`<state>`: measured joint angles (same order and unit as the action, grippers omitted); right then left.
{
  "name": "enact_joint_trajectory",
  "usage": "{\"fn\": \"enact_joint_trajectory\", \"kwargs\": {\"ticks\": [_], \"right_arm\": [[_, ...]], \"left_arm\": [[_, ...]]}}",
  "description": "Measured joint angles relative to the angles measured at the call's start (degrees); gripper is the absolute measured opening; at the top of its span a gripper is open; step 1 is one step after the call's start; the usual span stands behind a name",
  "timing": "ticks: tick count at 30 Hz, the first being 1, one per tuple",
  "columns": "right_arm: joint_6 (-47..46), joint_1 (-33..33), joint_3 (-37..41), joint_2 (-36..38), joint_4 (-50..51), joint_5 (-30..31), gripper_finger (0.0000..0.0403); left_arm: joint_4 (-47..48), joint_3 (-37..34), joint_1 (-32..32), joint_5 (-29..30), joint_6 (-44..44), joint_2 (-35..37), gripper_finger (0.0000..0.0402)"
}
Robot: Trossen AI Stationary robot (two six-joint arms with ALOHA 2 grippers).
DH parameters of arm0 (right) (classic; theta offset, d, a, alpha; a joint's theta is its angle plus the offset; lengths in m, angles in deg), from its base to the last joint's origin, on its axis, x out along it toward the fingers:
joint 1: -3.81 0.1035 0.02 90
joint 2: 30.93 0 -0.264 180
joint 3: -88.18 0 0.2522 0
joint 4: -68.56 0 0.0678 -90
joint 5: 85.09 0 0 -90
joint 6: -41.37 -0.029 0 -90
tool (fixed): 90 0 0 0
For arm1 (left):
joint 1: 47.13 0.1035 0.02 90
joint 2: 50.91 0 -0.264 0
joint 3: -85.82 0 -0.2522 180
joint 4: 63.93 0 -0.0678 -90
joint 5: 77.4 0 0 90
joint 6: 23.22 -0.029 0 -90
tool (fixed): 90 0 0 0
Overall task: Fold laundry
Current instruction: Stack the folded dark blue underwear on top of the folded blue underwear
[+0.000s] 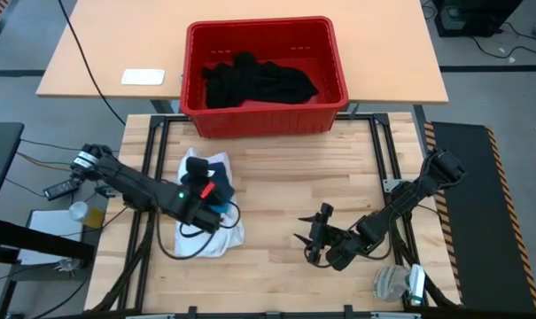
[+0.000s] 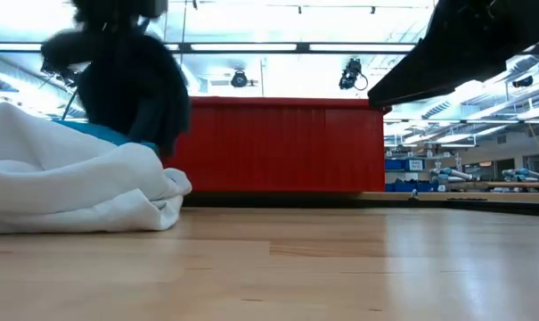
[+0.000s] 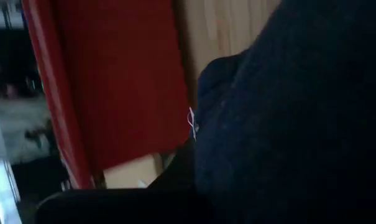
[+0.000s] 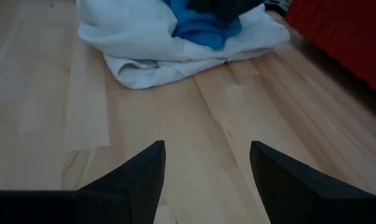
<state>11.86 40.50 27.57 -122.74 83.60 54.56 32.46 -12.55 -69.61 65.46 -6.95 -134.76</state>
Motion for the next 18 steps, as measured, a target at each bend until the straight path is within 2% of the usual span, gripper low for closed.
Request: {"fn": "enact_joint_trajectory", "kwargs": {"ticks": [3,7,11,15,18], "right_arm": [[0.0,0.0,0.0,0.0,-0.2,-0.2,0.0239],[0.5,0.0,0.0,0.0,-0.2,-0.2,0.0239],[0.8,-0.1,0.0,0.0,-0.2,-0.2,0.0239],[0.8,-0.1,0.0,0.0,-0.9,-0.2,0.0239],[0.8,-0.1,0.0,0.0,-1.8,-0.3,0.0239]], "left_arm": [[0.0,-5.3,-0.4,-1.9,11.6,-0.3,0.0016],[-0.2,-8.6,-1.5,-10.8,23.6,-0.5,0.0016],[-1.8,-9.3,-3.9,-17.0,24.8,-0.5,0.0016],[-7.7,-9.3,-7.0,-20.2,21.9,-0.5,0.0017],[-10.7,-9.3,-8.5,-21.7,21.2,-0.5,0.0033]]}}
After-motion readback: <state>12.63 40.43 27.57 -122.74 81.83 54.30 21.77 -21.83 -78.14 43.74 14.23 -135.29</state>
